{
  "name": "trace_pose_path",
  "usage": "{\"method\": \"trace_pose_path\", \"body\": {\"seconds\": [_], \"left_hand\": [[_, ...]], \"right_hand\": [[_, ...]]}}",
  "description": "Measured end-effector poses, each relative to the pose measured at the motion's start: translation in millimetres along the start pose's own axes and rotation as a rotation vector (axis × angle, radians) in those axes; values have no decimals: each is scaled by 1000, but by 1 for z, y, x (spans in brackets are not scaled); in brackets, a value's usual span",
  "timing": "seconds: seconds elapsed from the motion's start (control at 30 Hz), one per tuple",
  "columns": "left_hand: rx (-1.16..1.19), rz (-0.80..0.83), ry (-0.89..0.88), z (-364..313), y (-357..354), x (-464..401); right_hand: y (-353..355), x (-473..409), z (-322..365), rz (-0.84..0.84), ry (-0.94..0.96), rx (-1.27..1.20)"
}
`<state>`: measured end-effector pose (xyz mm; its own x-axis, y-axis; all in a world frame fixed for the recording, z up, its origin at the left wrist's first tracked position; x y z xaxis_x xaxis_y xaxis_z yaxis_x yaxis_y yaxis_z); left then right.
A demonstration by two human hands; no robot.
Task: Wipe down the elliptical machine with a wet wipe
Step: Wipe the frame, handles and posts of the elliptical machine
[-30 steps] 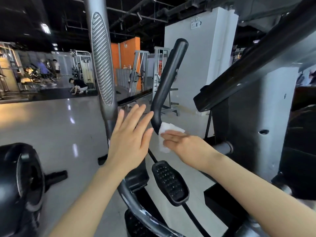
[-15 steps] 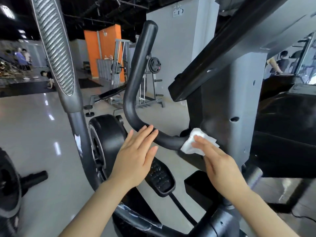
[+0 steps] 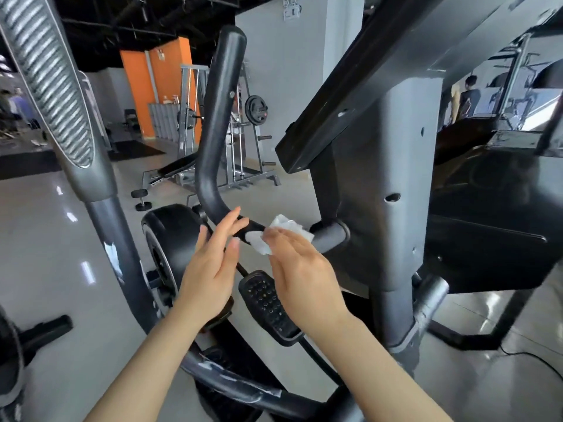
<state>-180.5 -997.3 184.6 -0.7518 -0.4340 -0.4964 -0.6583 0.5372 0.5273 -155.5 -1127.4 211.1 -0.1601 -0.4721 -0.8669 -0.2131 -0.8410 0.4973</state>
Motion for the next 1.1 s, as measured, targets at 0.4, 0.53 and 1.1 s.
{"method": "trace_pose_path", "body": {"seconds": [0.4,0.53,1.1], "left_hand": [[-356,-109,-140,-1,1,2],[-430,-94,-136,-4,-3,3],[-443,-47,-121,-6,-6,0]], "right_hand": [[26,44,-51,189,300,47],[23,64,-67,-41,-58,-77],[-26,87,-16,-419,-516,-557]]}}
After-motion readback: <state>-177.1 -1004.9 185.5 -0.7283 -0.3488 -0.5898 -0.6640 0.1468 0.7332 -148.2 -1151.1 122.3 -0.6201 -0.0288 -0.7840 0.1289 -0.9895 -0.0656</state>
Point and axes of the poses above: each hand's wrist, its own x-axis away from the middle knuckle, its own y-axis out of the back of the hand, z = x × y, the point moved 10 cm from there along -x, towards the middle knuckle, and after that the axes turned 10 degrees about y, right-handed, at the moved point
